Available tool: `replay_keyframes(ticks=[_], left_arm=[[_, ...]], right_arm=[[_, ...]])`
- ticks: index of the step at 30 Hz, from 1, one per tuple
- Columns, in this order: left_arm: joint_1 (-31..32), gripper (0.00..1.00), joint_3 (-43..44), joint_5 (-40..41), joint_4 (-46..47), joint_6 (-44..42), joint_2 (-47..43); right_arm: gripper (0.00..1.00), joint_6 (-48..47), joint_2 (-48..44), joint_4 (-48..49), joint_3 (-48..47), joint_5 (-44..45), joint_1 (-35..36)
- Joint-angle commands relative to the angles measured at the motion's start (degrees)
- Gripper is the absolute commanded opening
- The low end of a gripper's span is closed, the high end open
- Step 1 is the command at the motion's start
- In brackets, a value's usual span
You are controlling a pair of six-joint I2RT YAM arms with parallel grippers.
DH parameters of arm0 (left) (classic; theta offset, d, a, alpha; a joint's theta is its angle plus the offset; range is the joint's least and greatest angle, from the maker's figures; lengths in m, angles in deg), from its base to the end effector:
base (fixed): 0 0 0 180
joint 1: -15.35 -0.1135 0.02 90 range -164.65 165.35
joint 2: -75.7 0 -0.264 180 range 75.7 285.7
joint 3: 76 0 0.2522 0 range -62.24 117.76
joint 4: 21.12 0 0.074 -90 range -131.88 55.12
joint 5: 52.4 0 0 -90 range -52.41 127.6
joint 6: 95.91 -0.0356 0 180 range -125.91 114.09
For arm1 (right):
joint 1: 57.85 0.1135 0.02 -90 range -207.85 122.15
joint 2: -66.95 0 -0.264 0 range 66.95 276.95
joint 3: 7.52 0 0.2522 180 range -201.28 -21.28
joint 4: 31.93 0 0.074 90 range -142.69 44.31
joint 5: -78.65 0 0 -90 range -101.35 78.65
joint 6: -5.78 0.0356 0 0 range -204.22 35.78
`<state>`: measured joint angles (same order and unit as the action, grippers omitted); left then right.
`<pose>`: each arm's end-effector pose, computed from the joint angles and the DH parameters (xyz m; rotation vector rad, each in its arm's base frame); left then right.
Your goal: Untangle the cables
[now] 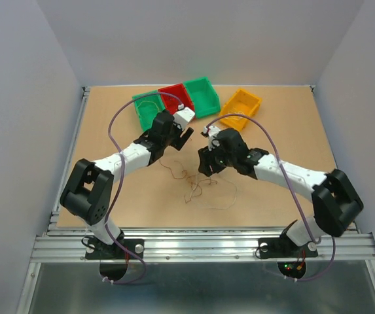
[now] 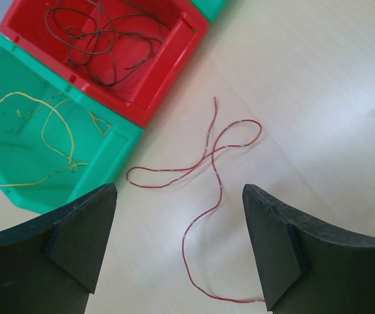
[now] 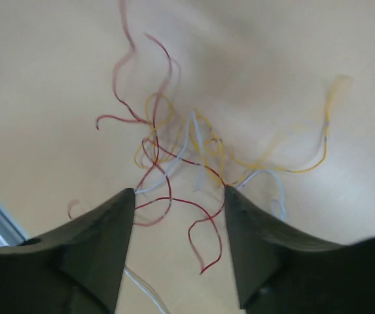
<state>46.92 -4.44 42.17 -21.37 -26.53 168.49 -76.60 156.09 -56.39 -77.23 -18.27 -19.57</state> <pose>0.3166 -0.1912 0.2458 0.8077 1.7691 -0.0491 0.2585 0.2095 0.2178 -0.6919 2.2911 0.5303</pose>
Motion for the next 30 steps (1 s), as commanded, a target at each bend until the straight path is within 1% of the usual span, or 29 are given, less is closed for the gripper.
replay_keyframes(ticks=[1, 3, 5, 6, 10, 15, 17, 19, 21, 22, 24, 26, 27, 28, 29, 30], left_arm=[[-2.39, 0.91, 2.49, 0.87, -0.07, 1.81, -0.95], [-2.92, 0.91, 2.23, 1.57, -0.68, 1.81, -0.25], [-3.53, 0.91, 2.23, 1.92, -1.13, 1.73, 0.89], [-3.71, 0.91, 2.32, 2.27, -1.21, 1.64, 1.33], [-4.33, 0.91, 4.16, 3.68, -3.06, 1.90, 4.14], [-4.94, 0.89, 7.41, 0.61, -7.09, 2.43, 8.36], [-4.85, 0.87, 8.55, 0.61, -8.24, 2.43, 10.29], [-4.94, 0.82, 9.52, 1.31, -9.65, 2.43, 11.61], [-5.03, 0.74, 11.01, 1.05, -10.70, 2.69, 13.55], [-5.03, 0.68, 11.54, 0.61, -12.10, 2.87, 14.77], [-5.12, 0.66, 13.12, -1.85, -13.43, 2.96, 15.92], [-5.03, 0.56, 14.27, -3.87, -15.80, 2.69, 17.24], [-5.12, 0.50, 14.62, -7.18, -16.59, 2.34, 17.59], [-4.94, 0.32, 15.06, -8.26, -18.16, 2.08, 18.29], [-5.03, 0.21, 15.84, -9.66, -18.87, 1.56, 18.39], [-5.03, 0.12, 15.94, -13.16, -19.40, 1.20, 18.30]], right_arm=[[0.70, -1.38, -9.42, 4.81, 2.68, 1.36, 0.83], [0.74, -0.94, -10.48, 4.72, 4.52, 5.66, 0.83], [0.78, -1.03, -11.53, 4.55, 5.66, 6.65, 0.83], [0.79, -1.11, -11.88, 4.46, 5.84, 8.57, 0.83], [0.79, -0.41, -13.20, 4.28, 5.85, 9.73, 0.83], [0.81, -0.06, -13.47, 4.37, 6.11, 12.63, 0.83], [0.81, 0.03, -13.21, 4.37, 6.11, 13.42, 0.83], [0.81, 0.03, -13.03, 4.28, 6.02, 13.69, 0.83], [0.81, 0.12, -13.03, 4.28, 6.02, 13.95, 0.92], [0.81, 0.20, -13.12, 4.37, 6.02, 14.21, 0.92], [0.81, 0.38, -13.29, 4.28, 6.02, 14.56, 0.83], [0.81, 0.56, -13.64, 4.28, 6.11, 15.53, 0.83], [0.81, 0.73, -13.82, 4.37, 6.20, 16.05, 0.83], [0.80, 0.91, -14.00, 4.37, 6.20, 16.41, 0.83], [0.80, 1.00, -14.35, 4.46, 6.28, 16.67, 0.83], [0.79, 1.08, -14.52, 4.37, 6.28, 16.93, 0.83]])
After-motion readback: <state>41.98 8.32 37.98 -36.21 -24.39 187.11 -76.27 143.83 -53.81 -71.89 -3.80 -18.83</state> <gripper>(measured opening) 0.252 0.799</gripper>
